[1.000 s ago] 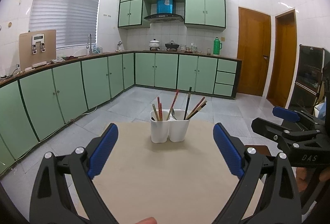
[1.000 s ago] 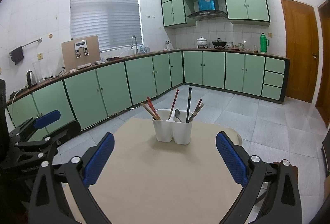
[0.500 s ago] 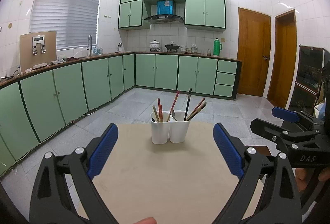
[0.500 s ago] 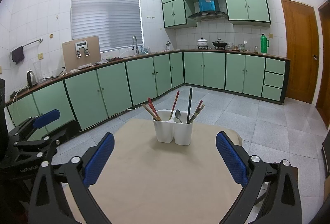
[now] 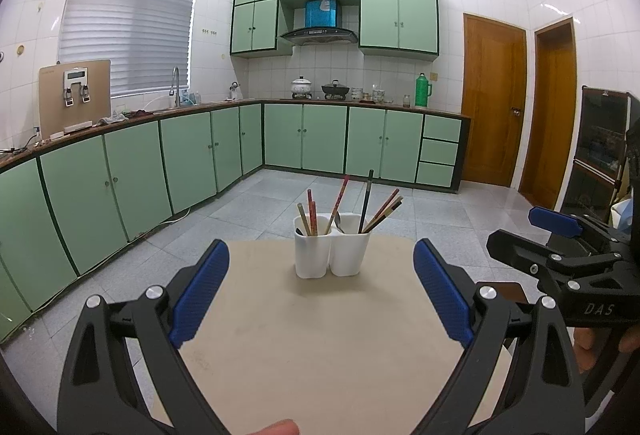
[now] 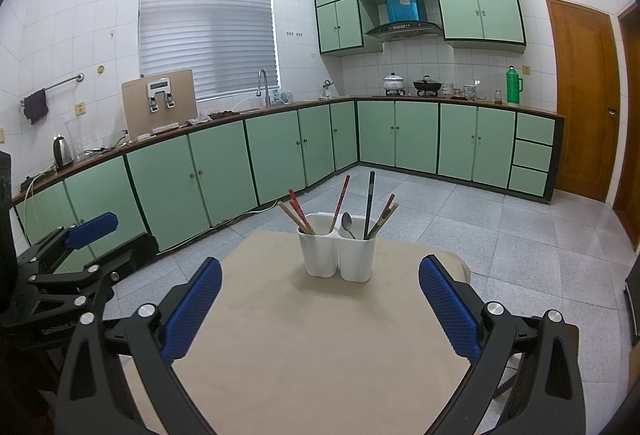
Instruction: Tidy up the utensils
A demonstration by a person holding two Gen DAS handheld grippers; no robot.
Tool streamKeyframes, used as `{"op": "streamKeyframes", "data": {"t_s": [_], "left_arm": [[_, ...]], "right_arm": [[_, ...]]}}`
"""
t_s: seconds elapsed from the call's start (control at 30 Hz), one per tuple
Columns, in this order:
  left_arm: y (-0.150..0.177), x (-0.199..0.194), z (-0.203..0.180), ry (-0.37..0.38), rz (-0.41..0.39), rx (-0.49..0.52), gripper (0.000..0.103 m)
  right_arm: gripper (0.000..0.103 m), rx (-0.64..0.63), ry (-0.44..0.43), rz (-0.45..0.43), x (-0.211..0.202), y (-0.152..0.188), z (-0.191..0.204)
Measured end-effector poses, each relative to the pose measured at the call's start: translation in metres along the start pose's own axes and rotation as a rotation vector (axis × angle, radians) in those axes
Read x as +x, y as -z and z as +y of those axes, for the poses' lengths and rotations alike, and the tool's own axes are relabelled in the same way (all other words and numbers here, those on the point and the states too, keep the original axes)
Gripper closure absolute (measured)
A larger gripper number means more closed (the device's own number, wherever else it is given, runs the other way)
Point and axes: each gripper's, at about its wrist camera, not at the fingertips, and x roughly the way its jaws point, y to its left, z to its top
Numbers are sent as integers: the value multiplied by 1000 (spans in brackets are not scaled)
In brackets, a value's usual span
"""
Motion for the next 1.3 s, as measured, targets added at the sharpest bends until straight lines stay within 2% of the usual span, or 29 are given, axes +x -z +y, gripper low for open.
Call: {"op": "streamKeyframes", "data": {"t_s": [1.3], "left_arm": [[2,5,10,8,12,-17,12]], "right_arm": [[6,-5,2,14,4,6,0]]}}
